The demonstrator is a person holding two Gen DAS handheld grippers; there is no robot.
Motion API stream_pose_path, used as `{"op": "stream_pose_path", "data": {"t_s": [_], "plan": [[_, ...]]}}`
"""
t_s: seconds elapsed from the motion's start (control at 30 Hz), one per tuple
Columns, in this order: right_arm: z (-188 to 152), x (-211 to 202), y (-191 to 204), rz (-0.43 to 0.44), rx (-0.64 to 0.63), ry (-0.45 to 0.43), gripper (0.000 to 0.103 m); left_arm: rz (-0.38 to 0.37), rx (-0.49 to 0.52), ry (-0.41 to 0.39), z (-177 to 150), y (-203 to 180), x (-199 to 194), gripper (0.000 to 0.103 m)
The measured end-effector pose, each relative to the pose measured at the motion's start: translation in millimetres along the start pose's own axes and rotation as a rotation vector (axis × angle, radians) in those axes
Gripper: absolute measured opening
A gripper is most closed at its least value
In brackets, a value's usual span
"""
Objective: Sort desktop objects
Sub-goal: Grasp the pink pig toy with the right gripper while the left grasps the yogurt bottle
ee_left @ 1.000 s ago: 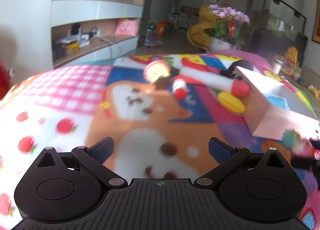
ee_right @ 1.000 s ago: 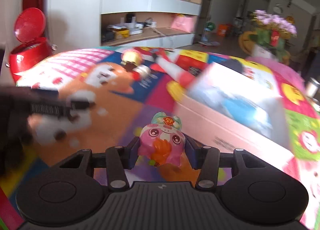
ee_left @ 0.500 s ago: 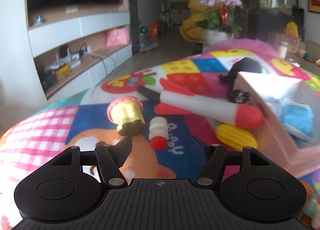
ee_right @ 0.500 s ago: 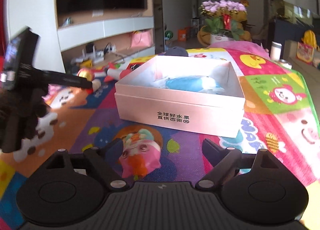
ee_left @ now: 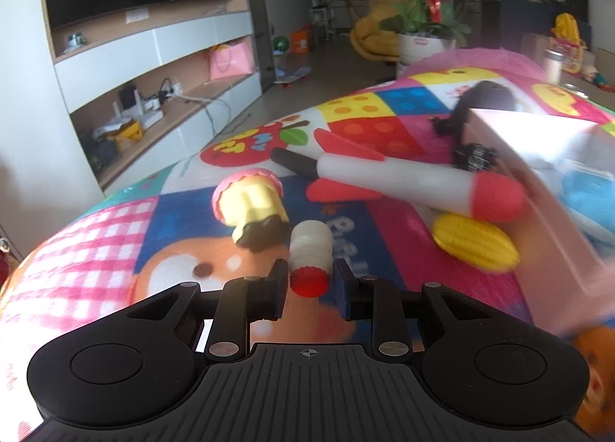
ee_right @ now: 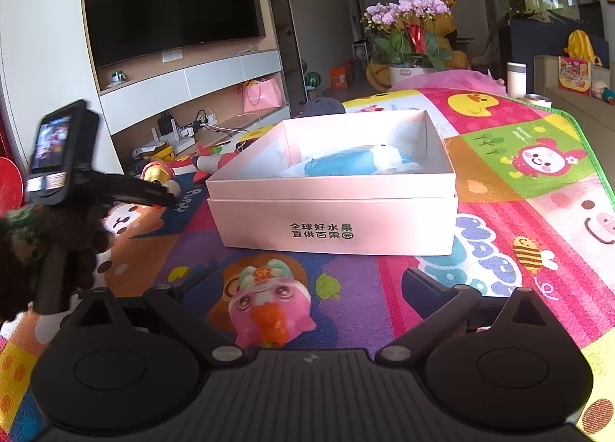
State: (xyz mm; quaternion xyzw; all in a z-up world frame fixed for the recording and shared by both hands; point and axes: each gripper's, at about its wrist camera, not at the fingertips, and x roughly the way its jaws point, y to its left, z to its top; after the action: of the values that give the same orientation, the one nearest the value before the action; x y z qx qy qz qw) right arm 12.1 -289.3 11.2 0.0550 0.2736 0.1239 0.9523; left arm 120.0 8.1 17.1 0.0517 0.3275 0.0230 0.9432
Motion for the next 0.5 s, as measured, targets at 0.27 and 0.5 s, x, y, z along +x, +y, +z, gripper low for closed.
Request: {"op": "stream_pose_path", "data": {"t_s": [0.27, 0.5], "plan": [[-2, -3, 7, -0.046, -0.028, -0.013, 0.1, -0.153, 0.115, -0.031, -52, -14, -105, 0.029], [-6, -7, 12, -0.052, -0.037, 0.048, 0.103, -0.234, 0.122, 0.007, -93, -21, -133, 0.03]]}}
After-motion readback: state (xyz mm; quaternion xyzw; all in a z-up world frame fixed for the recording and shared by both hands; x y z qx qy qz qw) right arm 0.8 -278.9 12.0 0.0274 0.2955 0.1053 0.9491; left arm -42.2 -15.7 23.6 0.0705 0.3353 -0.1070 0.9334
